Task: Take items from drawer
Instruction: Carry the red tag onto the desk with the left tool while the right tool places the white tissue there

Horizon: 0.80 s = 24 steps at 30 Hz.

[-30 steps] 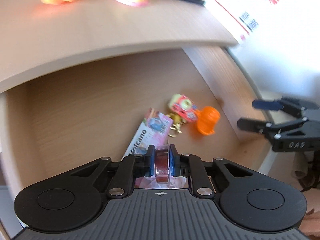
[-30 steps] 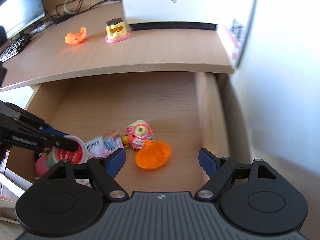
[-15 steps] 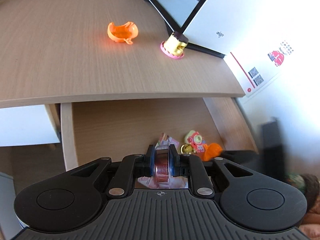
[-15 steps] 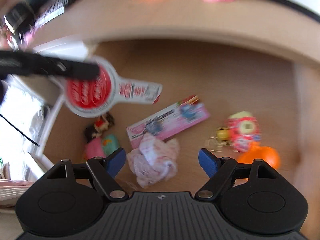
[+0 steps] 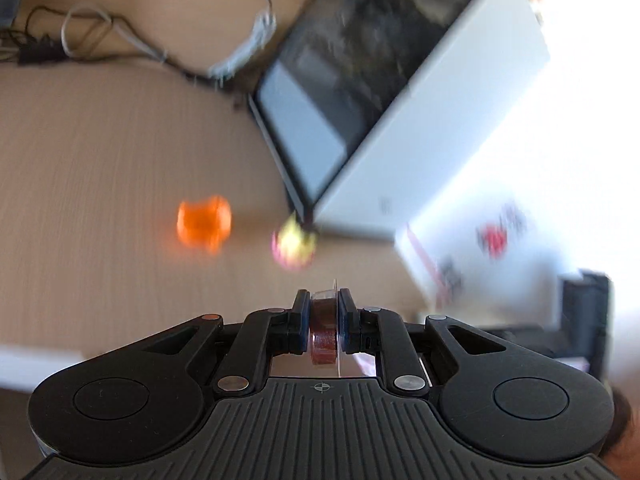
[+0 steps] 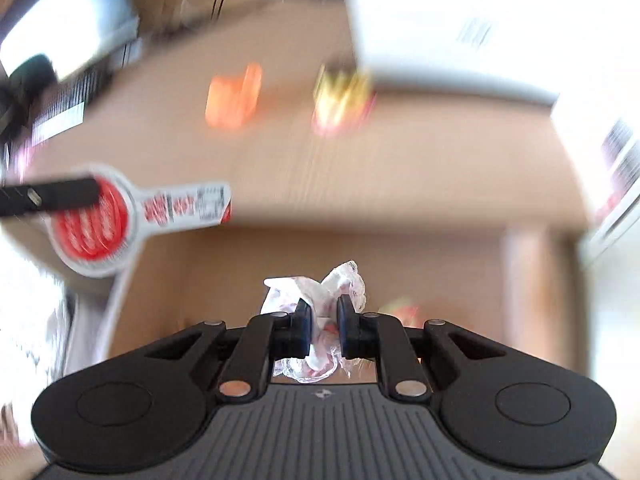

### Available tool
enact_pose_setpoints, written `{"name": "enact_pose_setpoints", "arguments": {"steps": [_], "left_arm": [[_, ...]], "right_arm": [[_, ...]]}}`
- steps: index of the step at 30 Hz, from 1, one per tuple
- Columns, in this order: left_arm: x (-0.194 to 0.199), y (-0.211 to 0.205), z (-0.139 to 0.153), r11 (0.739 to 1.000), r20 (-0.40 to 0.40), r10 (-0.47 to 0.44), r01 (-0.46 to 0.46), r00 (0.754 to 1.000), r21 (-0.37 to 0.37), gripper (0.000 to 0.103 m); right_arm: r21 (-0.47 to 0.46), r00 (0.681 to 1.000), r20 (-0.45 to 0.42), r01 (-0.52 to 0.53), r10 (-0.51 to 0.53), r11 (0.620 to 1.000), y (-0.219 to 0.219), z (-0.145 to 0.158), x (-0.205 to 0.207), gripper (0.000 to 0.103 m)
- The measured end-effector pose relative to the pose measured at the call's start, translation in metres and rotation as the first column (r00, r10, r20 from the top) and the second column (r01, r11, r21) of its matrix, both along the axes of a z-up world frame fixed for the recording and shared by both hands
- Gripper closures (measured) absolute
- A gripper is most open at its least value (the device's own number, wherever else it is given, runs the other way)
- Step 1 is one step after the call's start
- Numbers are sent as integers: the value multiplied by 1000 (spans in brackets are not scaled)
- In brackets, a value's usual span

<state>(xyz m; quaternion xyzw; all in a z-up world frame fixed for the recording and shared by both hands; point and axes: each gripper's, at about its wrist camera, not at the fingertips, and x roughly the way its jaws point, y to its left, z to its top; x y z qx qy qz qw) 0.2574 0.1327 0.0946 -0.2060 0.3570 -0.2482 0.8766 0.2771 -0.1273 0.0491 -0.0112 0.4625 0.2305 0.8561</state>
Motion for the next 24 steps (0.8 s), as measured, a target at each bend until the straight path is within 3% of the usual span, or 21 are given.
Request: {"name": "enact_pose_setpoints", "arguments": {"steps": [2, 4, 8, 12, 16, 21, 24], "left_arm": [[30, -2, -8, 996, -20, 57, -58, 998, -66, 86], [58, -10, -21, 992, -37, 102, -104, 994, -64, 86], [91, -35, -44, 989, -20, 135, -133, 991, 64, 86], [102, -48, -63, 969, 5, 138, -136, 990, 208, 86], [105, -40, -76, 956, -23, 167, -156, 986, 249, 82], [93, -26, -65, 928, 78, 190, -205, 979, 310, 82], [82, -17, -49, 923, 147, 184, -222, 972, 315, 82]], "right_arm": [[6, 997, 75, 15, -15, 1000, -1, 19, 14, 90], [-6, 992, 122, 29, -28, 1000, 1, 28, 35, 90], [-41, 988, 151, 51, -44, 998, 14, 22, 63, 90], [-88, 987, 155, 62, -48, 994, 17, 8, 90, 90], [-131, 989, 139, 65, -47, 989, 30, -11, 113, 90], [-172, 992, 118, 64, -44, 983, 40, -31, 127, 88], [-185, 990, 134, 58, -34, 981, 43, -32, 129, 58]]}}
